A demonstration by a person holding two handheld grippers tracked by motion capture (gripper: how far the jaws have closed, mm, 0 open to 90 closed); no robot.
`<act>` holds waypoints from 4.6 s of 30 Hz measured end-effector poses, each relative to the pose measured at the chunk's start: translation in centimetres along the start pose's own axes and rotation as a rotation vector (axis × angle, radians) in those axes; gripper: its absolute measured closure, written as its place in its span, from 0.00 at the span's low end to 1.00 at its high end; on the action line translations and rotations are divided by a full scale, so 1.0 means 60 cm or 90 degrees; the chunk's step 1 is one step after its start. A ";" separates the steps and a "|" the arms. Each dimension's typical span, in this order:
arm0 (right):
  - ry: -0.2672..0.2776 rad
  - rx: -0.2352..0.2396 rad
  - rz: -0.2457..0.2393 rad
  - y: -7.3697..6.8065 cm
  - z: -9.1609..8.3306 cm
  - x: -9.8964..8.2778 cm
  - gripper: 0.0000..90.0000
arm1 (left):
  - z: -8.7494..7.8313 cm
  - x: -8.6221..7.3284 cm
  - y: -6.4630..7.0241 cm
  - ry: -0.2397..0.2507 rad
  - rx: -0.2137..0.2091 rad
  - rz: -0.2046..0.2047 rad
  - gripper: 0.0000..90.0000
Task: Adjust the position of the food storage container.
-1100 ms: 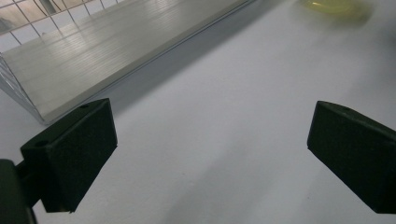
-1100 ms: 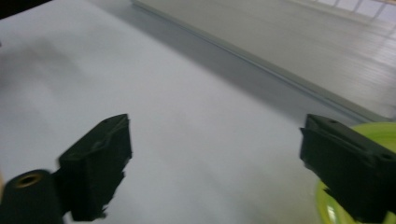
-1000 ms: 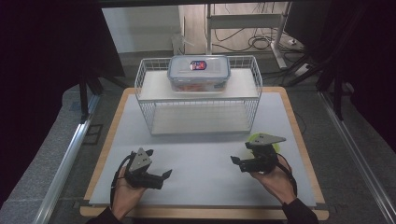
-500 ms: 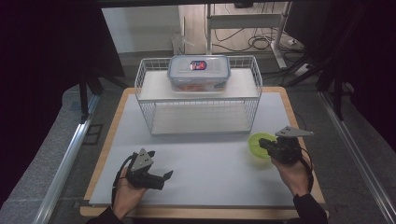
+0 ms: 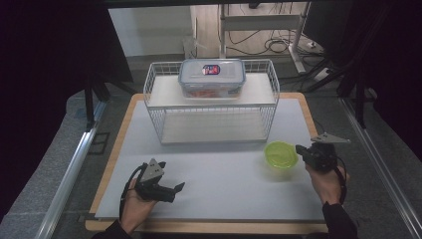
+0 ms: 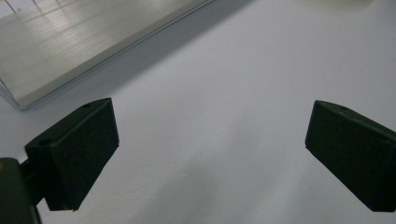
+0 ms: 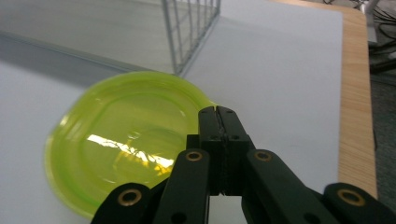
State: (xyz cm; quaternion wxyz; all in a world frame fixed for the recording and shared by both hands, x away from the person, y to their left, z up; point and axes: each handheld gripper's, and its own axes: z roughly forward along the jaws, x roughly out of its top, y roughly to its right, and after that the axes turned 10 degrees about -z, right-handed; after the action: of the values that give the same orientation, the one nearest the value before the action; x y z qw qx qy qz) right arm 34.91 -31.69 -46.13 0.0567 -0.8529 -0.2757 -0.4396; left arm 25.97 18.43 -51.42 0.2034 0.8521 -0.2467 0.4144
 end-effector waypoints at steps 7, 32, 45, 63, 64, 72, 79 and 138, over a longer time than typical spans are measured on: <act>-0.014 -0.014 0.012 0.018 0.021 -0.005 1.00 | 0.003 0.000 -0.001 -0.005 0.000 0.000 0.04; -0.045 -0.007 -0.011 0.000 0.062 0.008 1.00 | 0.008 -0.002 0.001 -0.018 -0.003 0.000 0.04; -0.048 0.029 -0.012 -0.033 0.061 0.010 1.00 | 0.010 -0.002 0.002 -0.021 -0.005 0.004 0.04; -0.049 0.090 -0.044 -0.109 0.062 0.021 1.00 | 0.012 -0.001 0.004 -0.024 -0.008 0.010 0.04; -0.049 0.096 -0.045 -0.113 0.062 0.021 1.00 | 0.012 -0.001 0.005 -0.024 -0.009 0.009 0.04; -0.055 0.120 -0.064 -0.135 0.058 0.023 1.00 | 0.011 -0.001 0.006 -0.023 -0.010 0.010 0.04; -0.078 0.110 -0.050 -0.109 0.048 0.002 1.00 | 0.010 -0.001 0.006 -0.023 -0.011 0.011 0.04; -0.126 0.266 -0.137 -0.249 0.101 0.011 1.00 | 0.010 -0.001 0.005 -0.034 -0.007 0.018 0.05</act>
State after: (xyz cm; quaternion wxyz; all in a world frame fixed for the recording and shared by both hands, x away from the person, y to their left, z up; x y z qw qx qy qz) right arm 31.83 -16.79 -51.48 0.1573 -0.8273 -0.4542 -0.2908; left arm 26.11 17.86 -51.76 0.1954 0.8581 -0.2666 0.3929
